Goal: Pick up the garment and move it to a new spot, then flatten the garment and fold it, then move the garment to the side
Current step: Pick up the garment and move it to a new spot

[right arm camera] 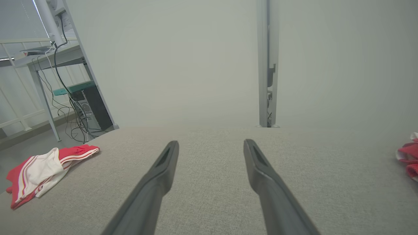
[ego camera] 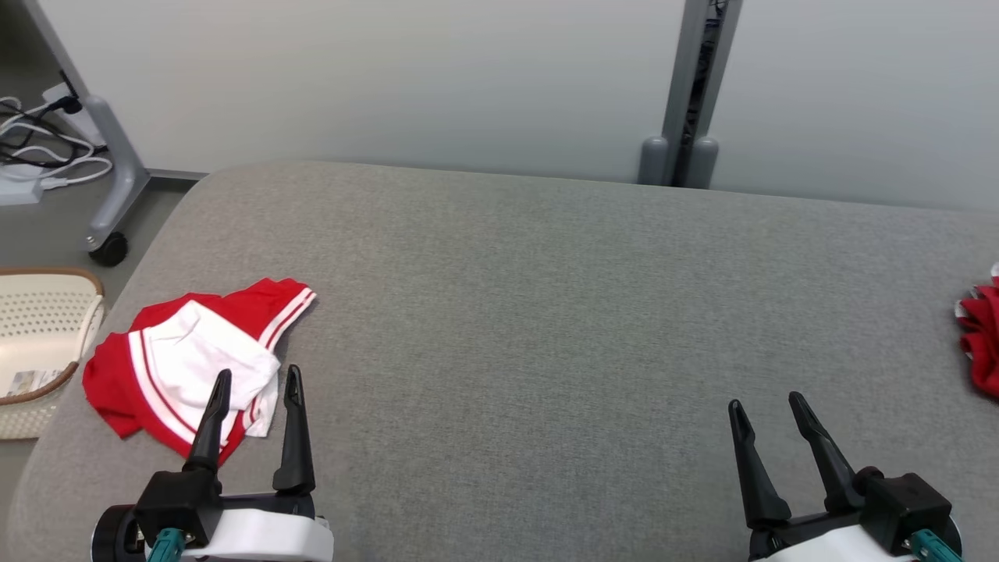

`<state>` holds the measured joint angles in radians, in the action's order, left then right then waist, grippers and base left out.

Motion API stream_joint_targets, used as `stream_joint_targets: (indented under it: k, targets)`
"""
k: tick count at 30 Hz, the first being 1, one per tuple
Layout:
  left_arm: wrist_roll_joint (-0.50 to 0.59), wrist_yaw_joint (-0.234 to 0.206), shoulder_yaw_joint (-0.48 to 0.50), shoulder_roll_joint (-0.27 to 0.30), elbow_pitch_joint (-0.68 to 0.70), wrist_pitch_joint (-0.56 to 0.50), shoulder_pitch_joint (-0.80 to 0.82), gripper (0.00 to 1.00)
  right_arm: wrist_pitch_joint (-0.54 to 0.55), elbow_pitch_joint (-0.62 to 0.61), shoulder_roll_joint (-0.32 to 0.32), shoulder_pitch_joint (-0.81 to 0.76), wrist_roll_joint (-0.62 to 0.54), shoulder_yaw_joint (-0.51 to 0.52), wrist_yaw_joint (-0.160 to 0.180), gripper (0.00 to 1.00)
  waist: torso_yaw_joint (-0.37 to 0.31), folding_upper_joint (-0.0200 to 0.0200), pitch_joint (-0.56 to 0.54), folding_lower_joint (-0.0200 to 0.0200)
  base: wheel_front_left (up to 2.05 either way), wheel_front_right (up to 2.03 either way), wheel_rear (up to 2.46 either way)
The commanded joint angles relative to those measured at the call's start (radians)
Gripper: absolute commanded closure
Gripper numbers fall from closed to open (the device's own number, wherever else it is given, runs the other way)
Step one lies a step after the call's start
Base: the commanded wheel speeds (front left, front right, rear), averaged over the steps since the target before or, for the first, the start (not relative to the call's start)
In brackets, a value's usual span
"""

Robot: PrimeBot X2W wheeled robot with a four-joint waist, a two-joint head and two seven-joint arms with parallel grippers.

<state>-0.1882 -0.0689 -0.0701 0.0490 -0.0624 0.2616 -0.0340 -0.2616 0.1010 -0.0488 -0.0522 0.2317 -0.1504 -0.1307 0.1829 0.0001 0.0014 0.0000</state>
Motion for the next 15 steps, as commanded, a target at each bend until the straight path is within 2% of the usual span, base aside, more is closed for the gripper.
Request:
stream_joint_targets:
  k: [1, 15]
  targets:
    - [-0.006, -0.005, 0.004, 0.003, 0.004, 0.004, 0.011, 0.0, -0.005, -0.005, -0.004, 0.001, 0.006, -0.001, 0.0, 0.0, 0.031, -0.0001, -0.002, 0.0, 0.0, 0.0, 0.0]
    - [-0.048, -0.04, 0.018, 0.003, 0.029, 0.004, -0.002, 0.0, -0.005, -0.015, -0.005, 0.011, 0.007, -0.03, 0.0, 0.0, 0.181, -0.0001, 0.006, 0.0, 0.0, 0.0, 0.0]
